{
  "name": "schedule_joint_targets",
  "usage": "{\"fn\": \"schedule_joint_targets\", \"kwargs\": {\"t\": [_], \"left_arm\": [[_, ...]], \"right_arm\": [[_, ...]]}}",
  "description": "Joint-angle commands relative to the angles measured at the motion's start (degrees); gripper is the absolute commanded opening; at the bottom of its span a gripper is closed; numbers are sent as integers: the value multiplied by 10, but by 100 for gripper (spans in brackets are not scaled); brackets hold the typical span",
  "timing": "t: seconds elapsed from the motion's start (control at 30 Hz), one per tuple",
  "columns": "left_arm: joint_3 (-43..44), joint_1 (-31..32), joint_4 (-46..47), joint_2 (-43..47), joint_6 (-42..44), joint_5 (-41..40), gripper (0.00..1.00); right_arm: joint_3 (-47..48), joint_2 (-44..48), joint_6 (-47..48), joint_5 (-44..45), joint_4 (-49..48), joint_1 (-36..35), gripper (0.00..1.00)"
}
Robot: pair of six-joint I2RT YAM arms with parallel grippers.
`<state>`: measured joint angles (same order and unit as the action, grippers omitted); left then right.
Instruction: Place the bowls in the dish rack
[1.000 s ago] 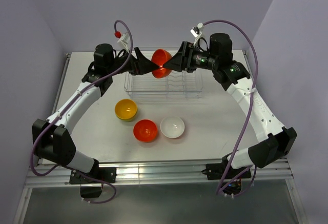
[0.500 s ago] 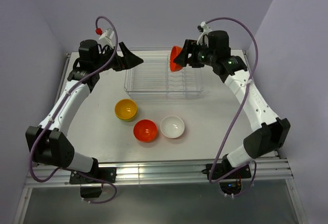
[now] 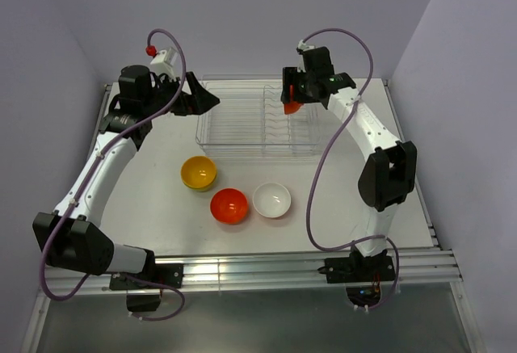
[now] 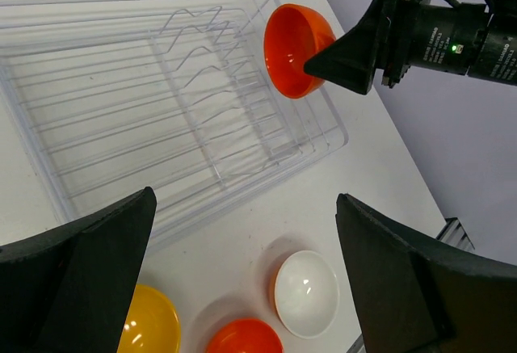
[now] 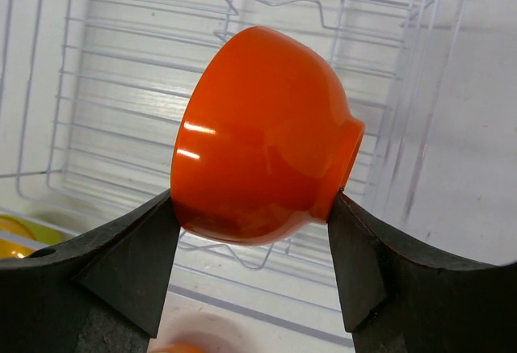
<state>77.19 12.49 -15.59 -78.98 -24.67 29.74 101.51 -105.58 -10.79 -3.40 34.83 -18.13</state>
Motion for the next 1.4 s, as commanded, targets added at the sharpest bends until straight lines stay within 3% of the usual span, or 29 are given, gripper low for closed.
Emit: {"fn": "schedule_joint_targets", "kwargs": {"t": [0.0,0.4,1.37], "left_arm": [[13,0,-10,21,30,-17,99],[-1,-1,-9,24,27,-20,99],[-4,-1,-31,31,42,-42,99]], "right_arm": [[52,5,23,46,15,3,0],[27,20,66,55,108,-6,0],[-33,-25,135,183,122,-71,0]]}}
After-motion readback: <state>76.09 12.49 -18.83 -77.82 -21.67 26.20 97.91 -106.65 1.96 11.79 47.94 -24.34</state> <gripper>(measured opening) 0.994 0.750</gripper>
